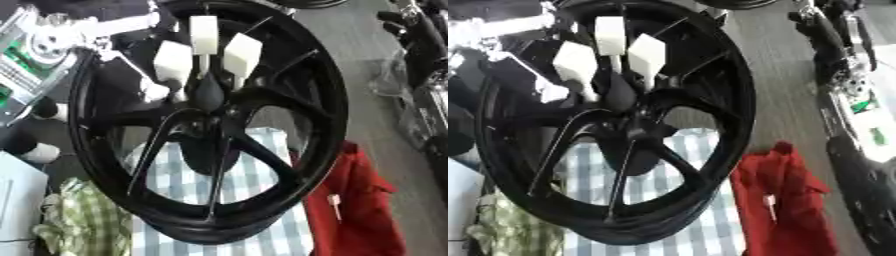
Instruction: Pull the pin out of the wheel hub.
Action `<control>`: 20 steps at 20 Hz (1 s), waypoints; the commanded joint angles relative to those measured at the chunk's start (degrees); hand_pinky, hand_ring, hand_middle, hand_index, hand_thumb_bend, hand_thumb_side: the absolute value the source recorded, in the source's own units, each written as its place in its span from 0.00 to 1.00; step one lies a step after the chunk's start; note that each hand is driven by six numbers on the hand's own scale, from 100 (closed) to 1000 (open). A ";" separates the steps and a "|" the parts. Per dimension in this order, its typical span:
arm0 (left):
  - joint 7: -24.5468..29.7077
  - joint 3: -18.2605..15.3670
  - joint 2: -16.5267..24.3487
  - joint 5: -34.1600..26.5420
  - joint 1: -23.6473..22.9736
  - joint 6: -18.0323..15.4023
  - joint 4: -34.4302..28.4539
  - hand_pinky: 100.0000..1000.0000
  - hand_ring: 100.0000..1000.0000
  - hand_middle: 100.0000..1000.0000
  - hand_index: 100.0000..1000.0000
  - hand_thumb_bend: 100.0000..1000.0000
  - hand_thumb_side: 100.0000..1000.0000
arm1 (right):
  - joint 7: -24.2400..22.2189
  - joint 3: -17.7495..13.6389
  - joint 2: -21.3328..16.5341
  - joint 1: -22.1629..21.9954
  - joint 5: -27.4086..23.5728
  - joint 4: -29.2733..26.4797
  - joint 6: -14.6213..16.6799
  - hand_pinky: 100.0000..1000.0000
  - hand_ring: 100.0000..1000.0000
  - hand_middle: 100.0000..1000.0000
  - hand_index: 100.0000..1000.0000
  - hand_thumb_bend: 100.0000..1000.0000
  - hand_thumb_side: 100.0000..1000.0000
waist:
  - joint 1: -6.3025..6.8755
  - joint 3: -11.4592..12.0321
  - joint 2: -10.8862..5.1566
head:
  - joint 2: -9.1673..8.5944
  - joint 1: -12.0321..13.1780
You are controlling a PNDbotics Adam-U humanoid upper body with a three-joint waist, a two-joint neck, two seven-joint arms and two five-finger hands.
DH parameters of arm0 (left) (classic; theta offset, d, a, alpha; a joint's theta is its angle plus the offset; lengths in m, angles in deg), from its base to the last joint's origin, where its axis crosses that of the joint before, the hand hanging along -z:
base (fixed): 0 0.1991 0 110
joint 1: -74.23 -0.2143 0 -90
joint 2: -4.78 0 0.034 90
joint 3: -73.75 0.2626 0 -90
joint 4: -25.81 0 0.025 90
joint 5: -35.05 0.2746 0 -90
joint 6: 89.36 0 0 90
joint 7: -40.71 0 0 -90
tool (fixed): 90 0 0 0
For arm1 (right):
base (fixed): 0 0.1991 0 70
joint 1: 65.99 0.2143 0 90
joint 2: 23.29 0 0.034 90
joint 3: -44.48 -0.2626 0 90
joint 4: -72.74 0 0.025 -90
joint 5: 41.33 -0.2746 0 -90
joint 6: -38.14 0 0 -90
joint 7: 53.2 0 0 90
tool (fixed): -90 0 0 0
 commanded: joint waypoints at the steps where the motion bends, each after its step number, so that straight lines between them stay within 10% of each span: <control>1: -0.20 -1.80 1.81 -0.56 0.58 -0.56 -0.93 0.29 0.14 0.27 0.38 0.00 0.00 | 0.06 -0.34 -1.13 0.59 -0.25 -0.56 0.13 0.87 0.70 0.75 0.77 0.28 0.42 | -0.05 -0.05 -1.04 | -0.10 -0.16; 8: 0.18 -3.93 3.37 -2.27 -0.02 -0.87 -3.26 0.28 0.13 0.26 0.37 0.00 0.00 | 0.16 -0.50 -1.42 0.60 -0.24 -0.76 0.28 0.87 0.70 0.75 0.77 0.28 0.42 | -0.07 -0.04 -1.09 | -0.10 -0.34; 20: -10.86 -20.76 16.61 -9.69 -9.30 4.35 -13.29 0.28 0.12 0.26 0.37 0.00 0.00 | 0.81 -1.31 -2.64 -0.01 -0.14 -1.15 0.71 0.87 0.70 0.75 0.77 0.28 0.42 | 0.17 0.91 -1.23 | -0.10 -1.64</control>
